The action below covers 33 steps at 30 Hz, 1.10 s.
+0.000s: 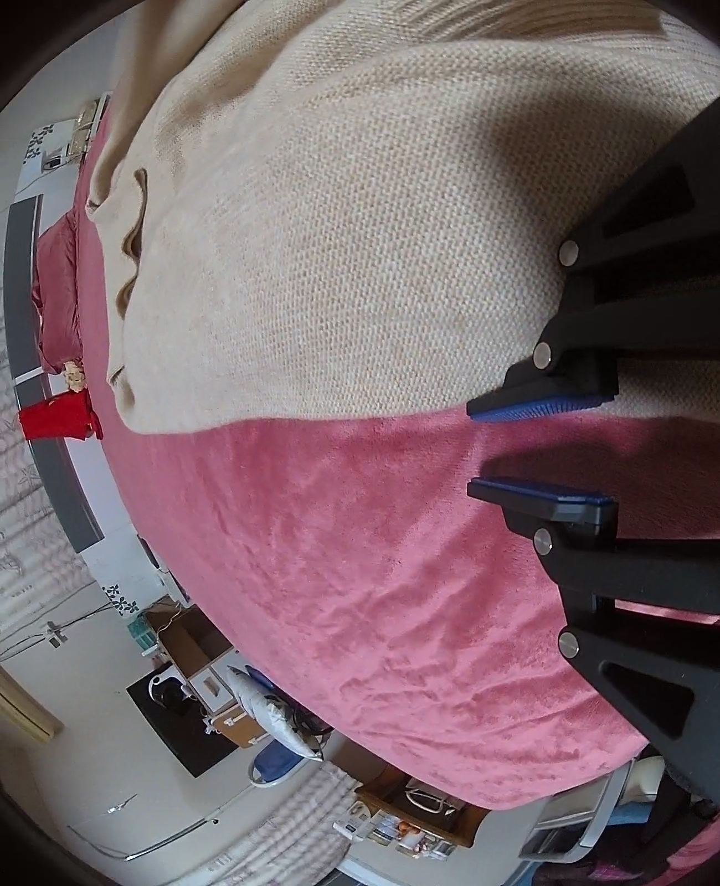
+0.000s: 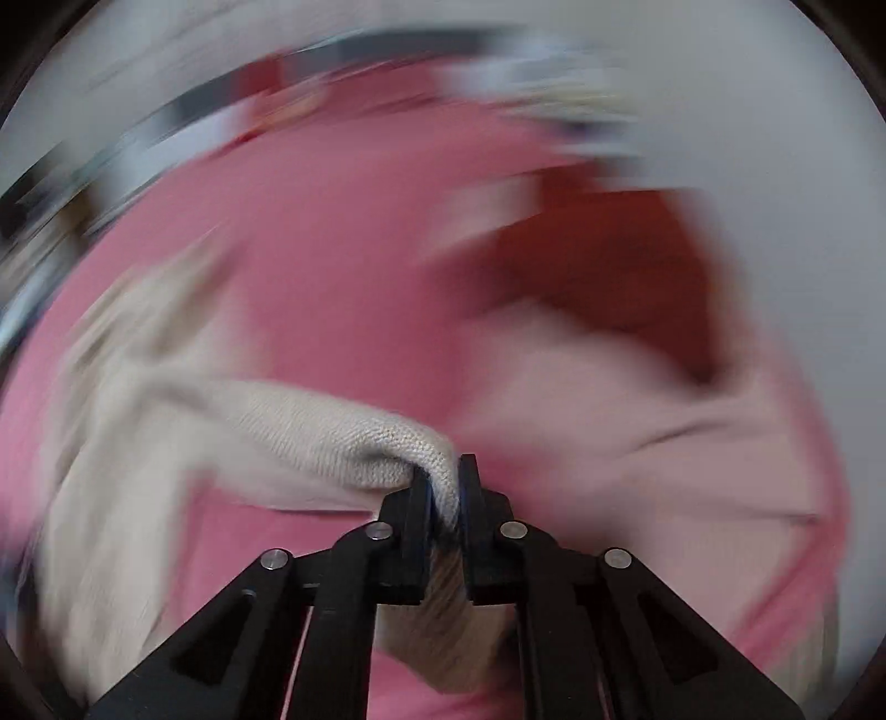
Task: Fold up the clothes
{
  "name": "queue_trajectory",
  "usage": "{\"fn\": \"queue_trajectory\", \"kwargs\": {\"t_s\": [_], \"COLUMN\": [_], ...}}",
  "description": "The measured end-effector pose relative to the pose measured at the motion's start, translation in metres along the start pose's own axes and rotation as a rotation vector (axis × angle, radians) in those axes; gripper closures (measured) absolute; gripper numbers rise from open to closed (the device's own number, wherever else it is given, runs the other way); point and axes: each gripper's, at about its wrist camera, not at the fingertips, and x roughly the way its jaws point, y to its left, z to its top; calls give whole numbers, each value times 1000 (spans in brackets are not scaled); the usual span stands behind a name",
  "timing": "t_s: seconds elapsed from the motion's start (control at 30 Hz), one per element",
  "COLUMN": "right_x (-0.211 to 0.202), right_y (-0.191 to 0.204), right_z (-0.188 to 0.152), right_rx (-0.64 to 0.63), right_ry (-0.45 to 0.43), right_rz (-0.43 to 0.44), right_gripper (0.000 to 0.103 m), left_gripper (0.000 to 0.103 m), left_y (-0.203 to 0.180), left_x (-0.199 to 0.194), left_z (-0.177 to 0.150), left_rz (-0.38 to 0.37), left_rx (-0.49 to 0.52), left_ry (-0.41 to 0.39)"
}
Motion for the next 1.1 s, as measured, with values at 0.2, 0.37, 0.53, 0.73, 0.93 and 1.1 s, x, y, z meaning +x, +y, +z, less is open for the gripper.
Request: {"fn": "queue_trajectory", "kwargs": {"t_s": [0.2,0.37,0.53,0.73,0.93,1.1], "right_x": [-3,-24,-15,5,4,0], "right_y": [-21,131,248,262,263,263], "right_z": [5,-78,-158,-203,-207,-215], "right_rx": [256,-181,-450,-454,-464,-463], "right_ry": [-39,-15,96,97,102,78], "right_rz": [-24,394,577,490,485,480], "right_gripper": [41,35,35,22,22,22], "left_gripper": [82,82,82,82,82,84], "left_y": [8,17,34,51,65,68], "left_x": [5,7,6,-2,-13,-12], "left_z": [3,4,2,-5,-14,-17], "left_rz": [1,-16,-97,-258,-491,-606], "left_rx": [-4,-11,-67,-109,-148,-204], "left_ry": [-3,0,24,52,98,140]}}
